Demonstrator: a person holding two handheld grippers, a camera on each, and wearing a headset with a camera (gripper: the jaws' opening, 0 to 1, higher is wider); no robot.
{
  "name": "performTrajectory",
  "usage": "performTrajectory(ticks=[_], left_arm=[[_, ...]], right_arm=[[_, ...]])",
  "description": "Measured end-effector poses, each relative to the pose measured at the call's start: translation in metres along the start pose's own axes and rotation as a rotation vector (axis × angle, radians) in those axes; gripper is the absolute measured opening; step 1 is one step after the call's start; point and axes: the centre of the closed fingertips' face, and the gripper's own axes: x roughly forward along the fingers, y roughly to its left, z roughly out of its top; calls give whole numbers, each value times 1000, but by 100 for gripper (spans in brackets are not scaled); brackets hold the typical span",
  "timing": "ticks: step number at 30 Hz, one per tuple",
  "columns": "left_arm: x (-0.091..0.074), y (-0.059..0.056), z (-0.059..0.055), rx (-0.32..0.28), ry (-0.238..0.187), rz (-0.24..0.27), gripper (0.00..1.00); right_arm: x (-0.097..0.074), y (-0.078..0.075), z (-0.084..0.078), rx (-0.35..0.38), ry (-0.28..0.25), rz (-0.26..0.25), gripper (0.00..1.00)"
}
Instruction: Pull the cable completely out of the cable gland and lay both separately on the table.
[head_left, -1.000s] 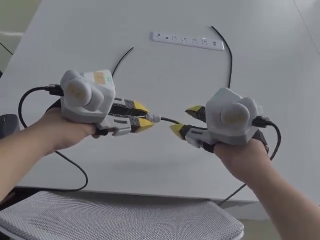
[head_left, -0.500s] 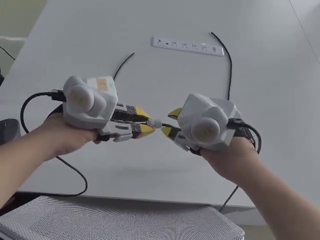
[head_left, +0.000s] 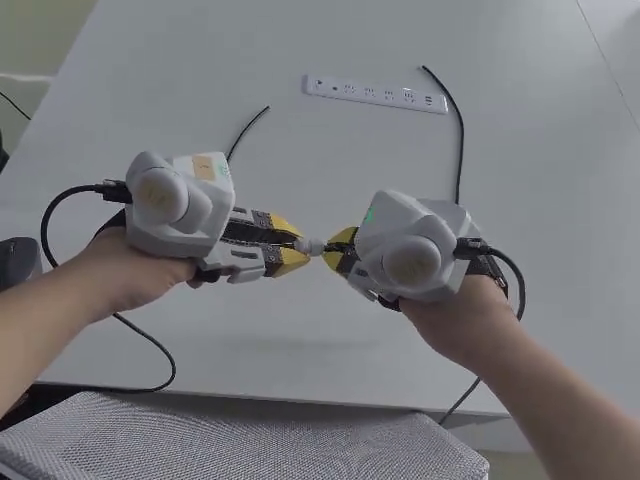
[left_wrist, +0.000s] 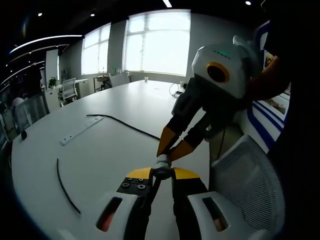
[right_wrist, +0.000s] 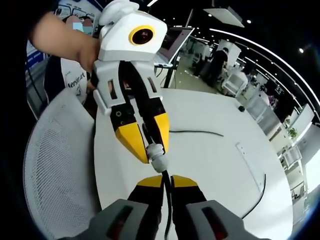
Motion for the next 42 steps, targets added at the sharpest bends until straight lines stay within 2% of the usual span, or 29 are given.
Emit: performTrajectory(ticks=[9,20,22,29,35,42], left_arm=[[1,2,4,12,-4,1,15],[1,2,2,26,11,2,15],[0,2,1,25,10,3,15],[-2,2,0,17,6,4,15],[0,2,2,19,3,3,15],[0,4,3,16,3,7,15]], right_arm=[[-2,-7,-9,87,17,-17,0],[0,-11,-30,231,45,-14,0],[1,-11,-36,305,48,-12,0],[0,-15,-58,449,85,-18,0],[1,-17,-66,505,97,-29,0],[0,-18,-63,504,87,-39,0]])
